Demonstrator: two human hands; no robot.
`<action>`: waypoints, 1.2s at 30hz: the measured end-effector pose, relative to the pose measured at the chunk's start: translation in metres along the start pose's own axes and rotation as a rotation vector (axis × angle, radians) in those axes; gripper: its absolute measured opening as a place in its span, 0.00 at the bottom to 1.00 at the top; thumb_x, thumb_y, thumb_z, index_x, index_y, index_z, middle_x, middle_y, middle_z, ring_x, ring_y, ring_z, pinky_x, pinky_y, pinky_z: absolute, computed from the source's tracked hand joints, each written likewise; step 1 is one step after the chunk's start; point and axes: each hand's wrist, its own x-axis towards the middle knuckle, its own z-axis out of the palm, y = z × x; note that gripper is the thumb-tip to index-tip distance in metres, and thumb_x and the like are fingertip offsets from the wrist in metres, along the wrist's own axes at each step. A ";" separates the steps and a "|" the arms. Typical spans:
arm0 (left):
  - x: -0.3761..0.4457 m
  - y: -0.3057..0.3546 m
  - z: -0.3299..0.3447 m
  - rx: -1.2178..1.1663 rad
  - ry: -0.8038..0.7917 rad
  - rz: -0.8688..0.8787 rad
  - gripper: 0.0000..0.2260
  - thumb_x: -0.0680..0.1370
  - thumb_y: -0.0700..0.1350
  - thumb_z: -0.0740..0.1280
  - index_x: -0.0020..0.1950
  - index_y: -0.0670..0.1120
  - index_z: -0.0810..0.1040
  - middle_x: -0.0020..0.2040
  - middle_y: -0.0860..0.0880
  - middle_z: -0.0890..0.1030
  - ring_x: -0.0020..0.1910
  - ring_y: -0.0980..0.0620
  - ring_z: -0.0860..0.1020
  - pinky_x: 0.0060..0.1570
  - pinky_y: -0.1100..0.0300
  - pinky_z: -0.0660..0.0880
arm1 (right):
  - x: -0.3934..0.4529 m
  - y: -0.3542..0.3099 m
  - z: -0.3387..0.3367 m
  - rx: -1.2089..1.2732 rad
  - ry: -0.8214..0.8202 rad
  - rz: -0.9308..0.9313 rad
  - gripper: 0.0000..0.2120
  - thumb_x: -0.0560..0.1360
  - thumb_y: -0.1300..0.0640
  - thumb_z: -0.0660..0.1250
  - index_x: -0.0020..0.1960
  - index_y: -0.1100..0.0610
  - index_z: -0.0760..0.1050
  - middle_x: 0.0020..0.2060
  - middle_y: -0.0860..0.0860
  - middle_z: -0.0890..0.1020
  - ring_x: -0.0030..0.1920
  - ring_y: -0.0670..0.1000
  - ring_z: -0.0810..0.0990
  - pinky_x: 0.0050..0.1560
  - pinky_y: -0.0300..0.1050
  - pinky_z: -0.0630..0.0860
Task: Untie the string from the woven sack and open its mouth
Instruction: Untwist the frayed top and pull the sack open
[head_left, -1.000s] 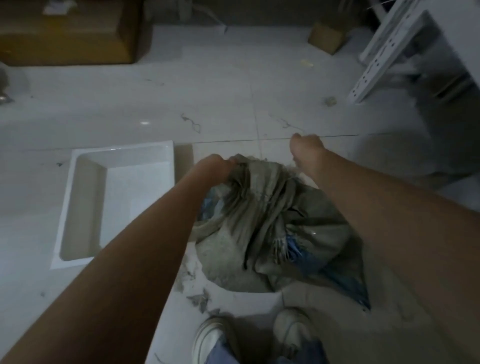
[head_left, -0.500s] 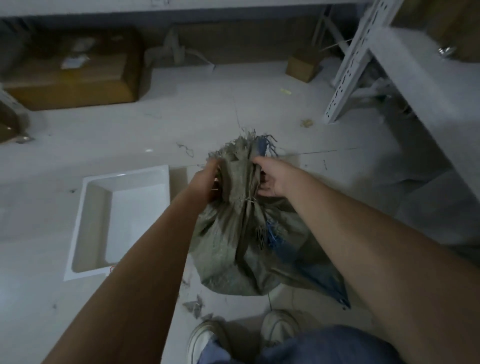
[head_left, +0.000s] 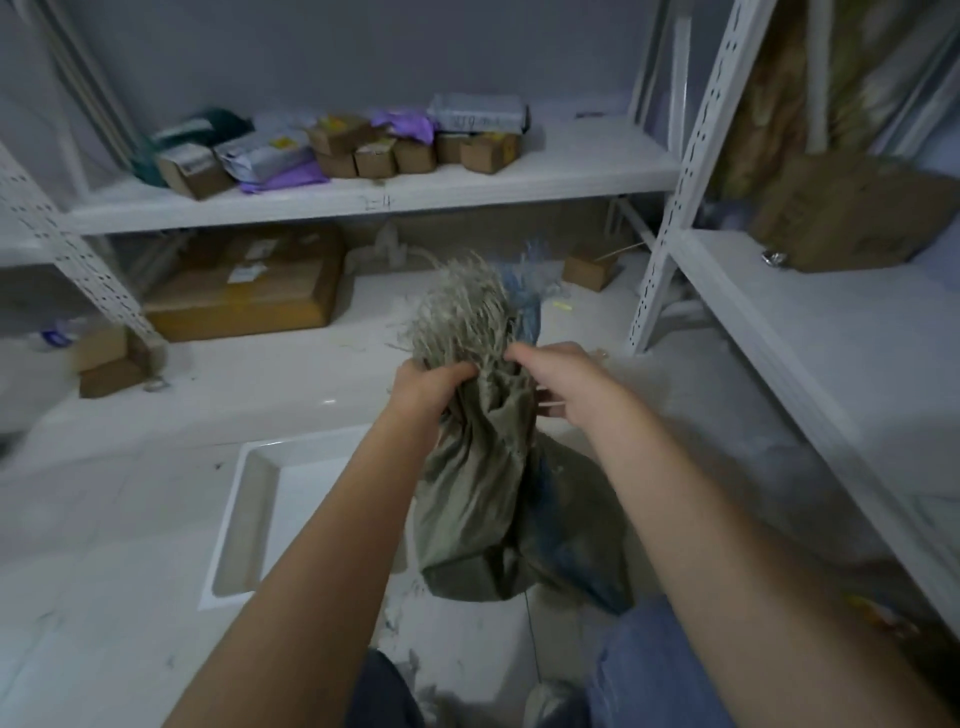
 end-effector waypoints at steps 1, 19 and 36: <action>-0.006 -0.007 -0.003 0.061 -0.005 0.005 0.17 0.72 0.33 0.69 0.61 0.35 0.76 0.54 0.43 0.80 0.50 0.45 0.79 0.53 0.55 0.76 | -0.008 0.014 -0.003 -0.039 -0.006 -0.010 0.08 0.72 0.53 0.66 0.46 0.58 0.76 0.39 0.54 0.80 0.40 0.53 0.79 0.43 0.43 0.75; 0.011 -0.014 -0.062 0.459 -0.061 0.196 0.42 0.69 0.48 0.74 0.76 0.49 0.53 0.75 0.43 0.60 0.72 0.42 0.63 0.68 0.50 0.66 | 0.000 0.053 -0.031 0.072 -0.025 -0.056 0.13 0.76 0.71 0.55 0.47 0.58 0.75 0.36 0.53 0.80 0.35 0.50 0.79 0.25 0.35 0.77; 0.005 -0.049 -0.003 1.067 -0.218 0.384 0.16 0.78 0.50 0.62 0.33 0.44 0.65 0.36 0.46 0.73 0.47 0.41 0.78 0.39 0.57 0.68 | 0.009 0.052 -0.033 0.042 0.128 -0.132 0.13 0.76 0.58 0.59 0.48 0.69 0.74 0.43 0.66 0.78 0.46 0.57 0.81 0.54 0.52 0.80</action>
